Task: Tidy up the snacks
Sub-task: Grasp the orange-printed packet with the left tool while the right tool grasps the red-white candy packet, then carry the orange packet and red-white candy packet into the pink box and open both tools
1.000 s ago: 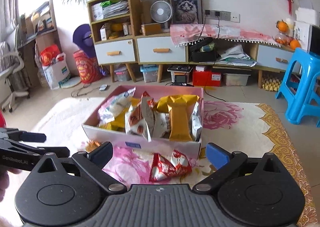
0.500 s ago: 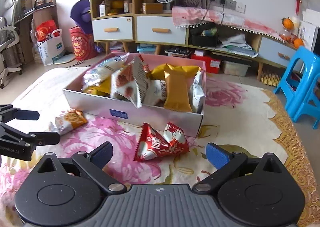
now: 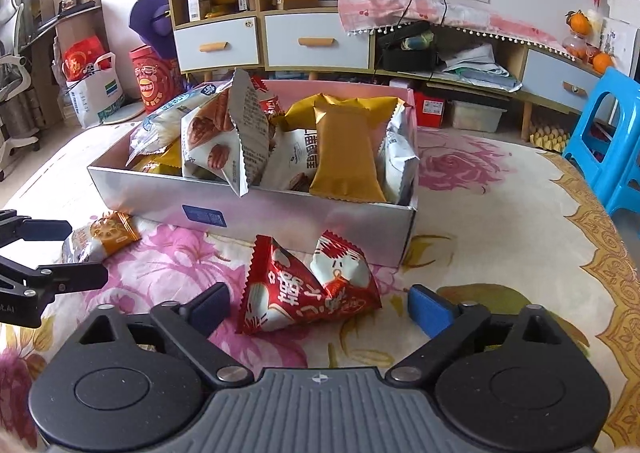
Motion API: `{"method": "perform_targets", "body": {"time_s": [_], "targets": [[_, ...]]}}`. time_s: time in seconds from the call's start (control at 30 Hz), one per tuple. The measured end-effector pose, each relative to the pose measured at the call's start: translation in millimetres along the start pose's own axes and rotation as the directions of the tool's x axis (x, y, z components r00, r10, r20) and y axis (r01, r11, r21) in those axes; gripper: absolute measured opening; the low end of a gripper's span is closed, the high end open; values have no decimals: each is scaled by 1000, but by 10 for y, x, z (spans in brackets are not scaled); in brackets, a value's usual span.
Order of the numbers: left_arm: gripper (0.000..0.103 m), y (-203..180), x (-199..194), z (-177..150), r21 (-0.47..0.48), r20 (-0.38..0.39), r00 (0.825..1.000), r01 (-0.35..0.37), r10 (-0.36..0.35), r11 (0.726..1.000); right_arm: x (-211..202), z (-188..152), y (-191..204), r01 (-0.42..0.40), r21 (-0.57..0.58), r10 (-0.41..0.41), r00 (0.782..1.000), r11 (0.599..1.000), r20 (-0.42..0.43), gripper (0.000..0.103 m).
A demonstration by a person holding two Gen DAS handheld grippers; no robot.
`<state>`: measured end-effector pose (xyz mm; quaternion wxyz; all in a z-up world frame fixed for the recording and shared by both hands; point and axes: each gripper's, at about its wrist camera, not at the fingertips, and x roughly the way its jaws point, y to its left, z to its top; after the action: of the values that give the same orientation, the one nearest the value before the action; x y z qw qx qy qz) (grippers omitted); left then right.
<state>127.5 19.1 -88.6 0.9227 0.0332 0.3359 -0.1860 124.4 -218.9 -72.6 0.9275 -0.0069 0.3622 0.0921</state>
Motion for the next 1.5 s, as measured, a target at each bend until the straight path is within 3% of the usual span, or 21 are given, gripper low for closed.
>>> {"method": "perform_targets", "body": {"time_s": [0.1, 0.2, 0.43, 1.03, 1.5], "targets": [[63, -1, -15, 12, 2, 1, 1000, -13, 13, 1000, -3, 10, 21, -4, -6, 4, 1000, 1000, 3, 76], [45, 2, -35, 32, 1, -6, 1000, -22, 22, 1000, -23, 28, 55, -10, -25, 10, 1000, 1000, 7, 62], [41, -22, -117, 86, -15, -5, 1000, -3, 3, 1000, -76, 59, 90, -15, -49, 15, 1000, 999, 2, 44], [40, -126, -465, 239, -20, 36, 998, 48, -48, 999, -414, 219, 180, -50, -47, 53, 997, 998, 62, 43], [41, -67, -637, 462, -114, 103, 994, 55, -43, 992, -565, 414, 73, -61, 43, 55, 990, 997, 131, 43]]}}
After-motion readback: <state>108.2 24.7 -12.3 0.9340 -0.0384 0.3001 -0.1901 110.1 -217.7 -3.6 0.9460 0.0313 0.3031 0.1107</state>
